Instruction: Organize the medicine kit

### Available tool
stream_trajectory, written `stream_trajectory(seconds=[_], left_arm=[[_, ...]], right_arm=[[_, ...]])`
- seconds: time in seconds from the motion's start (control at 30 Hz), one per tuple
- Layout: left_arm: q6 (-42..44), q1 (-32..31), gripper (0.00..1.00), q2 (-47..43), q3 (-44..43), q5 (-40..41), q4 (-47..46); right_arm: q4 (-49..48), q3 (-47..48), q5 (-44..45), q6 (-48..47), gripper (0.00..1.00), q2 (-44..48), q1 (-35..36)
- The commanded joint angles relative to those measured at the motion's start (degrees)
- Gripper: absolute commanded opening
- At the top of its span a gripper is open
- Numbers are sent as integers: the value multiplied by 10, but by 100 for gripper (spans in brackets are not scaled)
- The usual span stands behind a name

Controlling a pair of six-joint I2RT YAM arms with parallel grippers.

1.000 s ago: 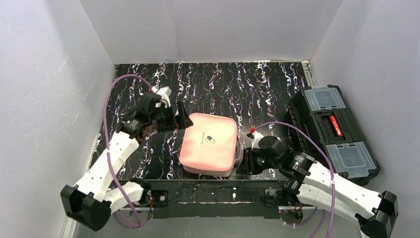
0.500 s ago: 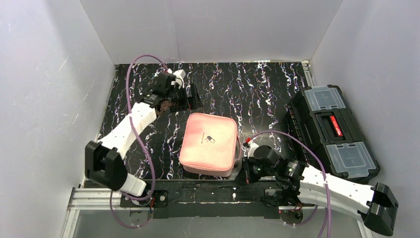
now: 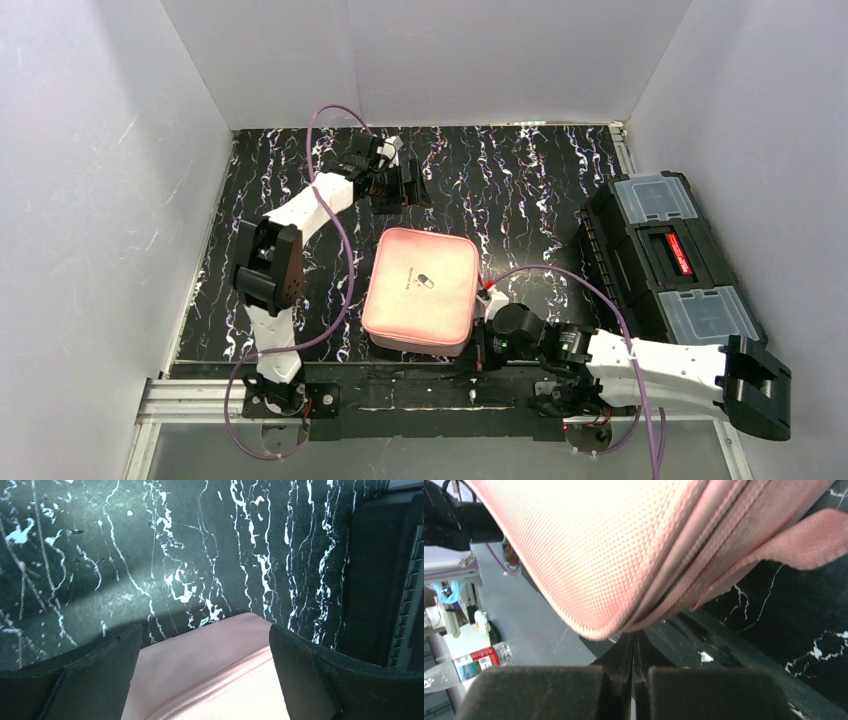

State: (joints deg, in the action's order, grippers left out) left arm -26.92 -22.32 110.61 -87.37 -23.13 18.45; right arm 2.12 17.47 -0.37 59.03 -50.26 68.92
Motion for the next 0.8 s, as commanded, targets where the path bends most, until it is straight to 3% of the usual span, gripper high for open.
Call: stream_trajectory(seconds=[0.0, 0.27, 0.77], left_arm=[[-9, 4, 98, 27, -44, -37, -4], [-10, 26, 95, 42, -27, -82, 35], [-3, 63, 90, -49, 95, -82, 56]], right_arm=[[-46, 41, 54, 18, 1, -49, 12], [4, 74, 153, 53, 1, -75, 16], [21, 144, 270, 64, 1, -108, 5]])
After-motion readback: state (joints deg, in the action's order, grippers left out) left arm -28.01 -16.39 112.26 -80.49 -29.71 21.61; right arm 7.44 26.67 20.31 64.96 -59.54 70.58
